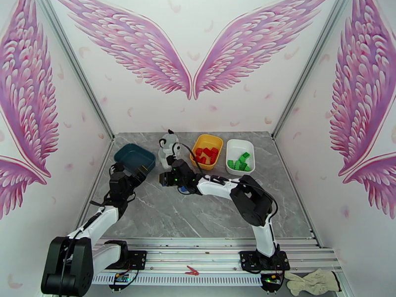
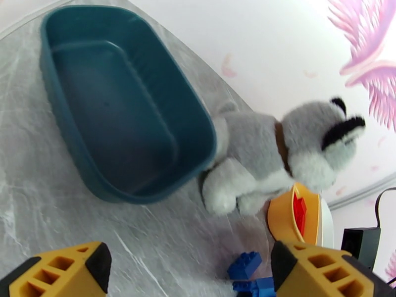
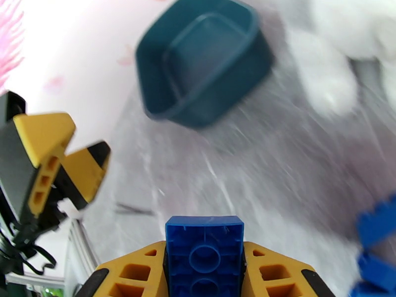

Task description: Sort the legos into containers by color

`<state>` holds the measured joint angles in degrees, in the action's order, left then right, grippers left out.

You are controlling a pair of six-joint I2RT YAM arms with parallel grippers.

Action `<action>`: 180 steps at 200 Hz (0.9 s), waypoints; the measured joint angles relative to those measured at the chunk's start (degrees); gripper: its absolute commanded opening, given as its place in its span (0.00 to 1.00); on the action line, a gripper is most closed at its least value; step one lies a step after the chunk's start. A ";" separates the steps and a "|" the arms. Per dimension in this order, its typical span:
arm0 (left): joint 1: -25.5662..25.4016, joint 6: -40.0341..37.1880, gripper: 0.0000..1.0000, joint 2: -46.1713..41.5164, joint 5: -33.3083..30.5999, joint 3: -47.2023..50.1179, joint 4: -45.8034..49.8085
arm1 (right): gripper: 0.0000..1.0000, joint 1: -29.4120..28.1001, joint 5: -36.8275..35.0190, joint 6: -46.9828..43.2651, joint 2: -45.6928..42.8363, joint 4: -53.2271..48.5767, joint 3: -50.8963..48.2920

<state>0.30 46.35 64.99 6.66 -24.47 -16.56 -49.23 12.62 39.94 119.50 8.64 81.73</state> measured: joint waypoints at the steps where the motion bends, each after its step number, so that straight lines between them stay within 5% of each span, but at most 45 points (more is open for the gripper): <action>1: 0.28 0.13 0.90 -0.11 0.09 0.02 0.00 | 0.24 0.00 0.04 0.07 0.15 0.09 0.17; 102: 10.36 5.77 0.91 -19.10 2.71 7.04 4.90 | 0.30 -0.33 3.15 6.19 24.09 7.50 33.48; 149: 10.71 6.54 0.92 -23.89 3.72 9.55 8.57 | 0.73 -0.52 1.88 6.54 35.28 1.75 54.03; 180: 10.71 6.40 0.92 -27.08 4.22 9.62 10.82 | 0.80 -0.74 1.07 5.60 36.09 -0.13 55.98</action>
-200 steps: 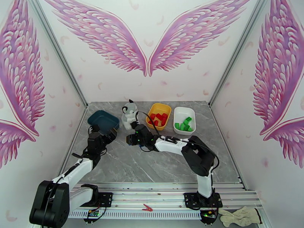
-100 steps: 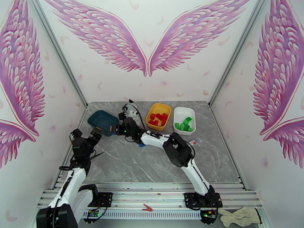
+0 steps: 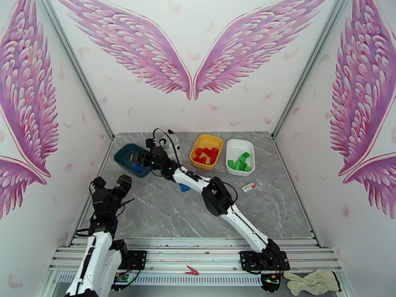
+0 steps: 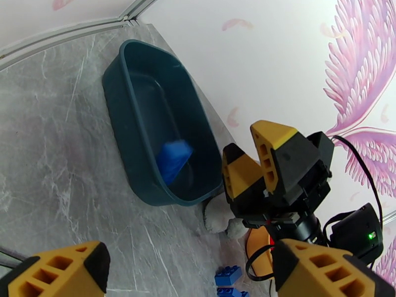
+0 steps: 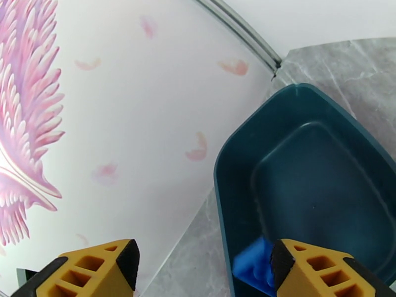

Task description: Sort the legos into containers by color

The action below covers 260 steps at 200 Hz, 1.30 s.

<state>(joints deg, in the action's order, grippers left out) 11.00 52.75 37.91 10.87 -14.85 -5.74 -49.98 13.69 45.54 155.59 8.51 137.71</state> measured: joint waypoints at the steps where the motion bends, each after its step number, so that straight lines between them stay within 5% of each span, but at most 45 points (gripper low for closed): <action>1: 0.00 0.02 0.92 -0.04 -0.02 0.00 0.04 | 0.80 0.00 0.00 -0.07 0.00 -0.04 0.00; 48: 0.00 -0.50 0.92 -4.26 0.04 0.37 3.21 | 0.82 -2.54 -2.19 -5.07 -7.13 -0.17 -13.11; 151: -2.12 -4.63 0.92 -12.85 0.61 2.47 12.79 | 0.81 -7.89 -14.03 -17.40 -44.44 -1.62 -47.47; 211: -21.49 -7.52 0.92 -12.13 -9.73 2.62 15.67 | 0.83 -8.52 -31.01 -21.94 -60.11 -13.07 -64.87; 260: -39.15 -7.61 0.90 -0.46 -22.99 2.62 13.55 | 0.86 -5.44 -36.94 -22.36 -67.47 -17.38 -80.04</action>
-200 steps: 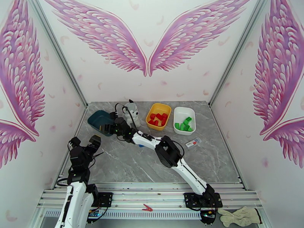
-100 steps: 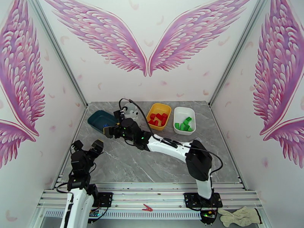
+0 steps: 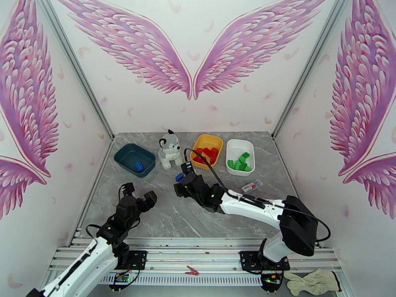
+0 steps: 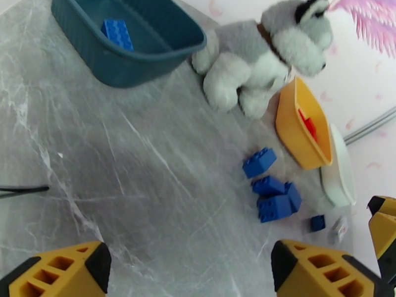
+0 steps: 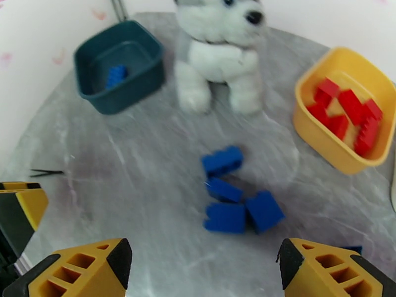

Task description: Sort the legos into containers by color

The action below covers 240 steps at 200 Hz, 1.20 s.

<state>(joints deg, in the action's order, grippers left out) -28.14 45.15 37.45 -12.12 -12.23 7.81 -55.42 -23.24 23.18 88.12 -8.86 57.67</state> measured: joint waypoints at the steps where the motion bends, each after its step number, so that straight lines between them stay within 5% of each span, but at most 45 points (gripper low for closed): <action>1: -0.52 0.04 0.89 0.46 -0.44 0.00 -0.09 | 0.86 0.20 -0.09 0.13 -0.24 -0.02 -0.35; 43: -14.03 0.46 0.86 16.90 -10.36 -3.78 -3.26 | 0.87 3.82 -0.39 2.43 -6.36 0.26 -7.87; 84: -21.79 -0.46 0.84 38.34 -14.73 -17.11 -6.86 | 0.87 4.92 0.07 4.11 -8.72 2.05 -14.73; 169: -23.32 -3.61 0.71 63.04 -14.16 -38.03 -7.19 | 0.90 5.62 0.83 4.74 -16.70 6.12 -23.85; 240: -22.97 -3.54 0.68 67.80 -14.86 -41.07 -3.58 | 0.95 6.19 0.92 5.77 -26.14 6.97 -28.68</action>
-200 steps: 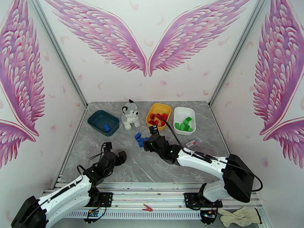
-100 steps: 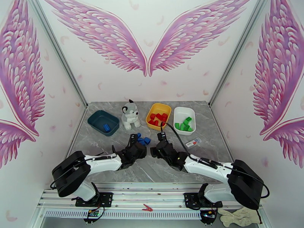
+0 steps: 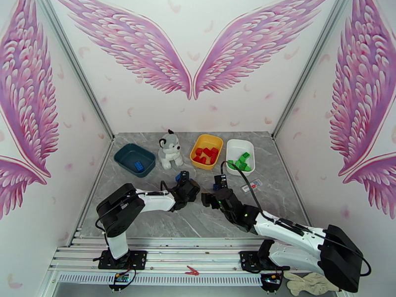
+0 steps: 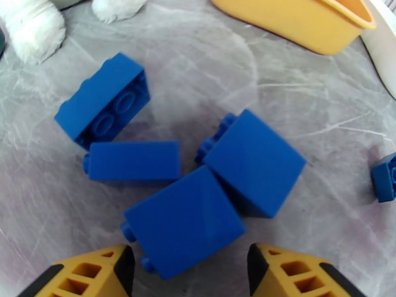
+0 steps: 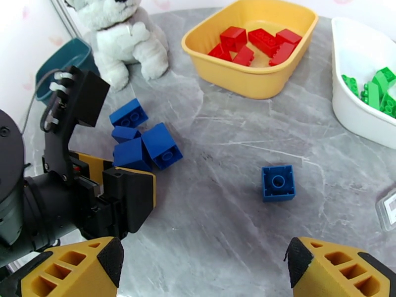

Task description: Sort the legos into containers by color

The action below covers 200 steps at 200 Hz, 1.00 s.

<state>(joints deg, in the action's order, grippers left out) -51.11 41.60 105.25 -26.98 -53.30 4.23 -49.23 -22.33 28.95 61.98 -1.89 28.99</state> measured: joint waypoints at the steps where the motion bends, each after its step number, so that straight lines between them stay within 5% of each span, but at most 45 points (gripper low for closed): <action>1: 0.00 0.02 0.68 0.00 -0.02 0.00 0.00 | 0.95 0.00 0.00 0.02 -0.11 0.00 -0.07; 102: 1.29 0.46 0.63 -4.33 0.52 5.64 -0.87 | 0.94 0.02 1.77 2.05 2.99 2.38 -0.48; 200: 5.16 -2.54 0.49 4.31 5.57 -5.99 -1.31 | 0.94 0.02 2.62 2.97 5.44 3.34 -0.48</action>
<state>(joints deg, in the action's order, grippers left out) -45.95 39.07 109.56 -21.41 -59.29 2.92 -49.21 -19.70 31.92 67.42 1.45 28.51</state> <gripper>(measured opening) 0.512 0.942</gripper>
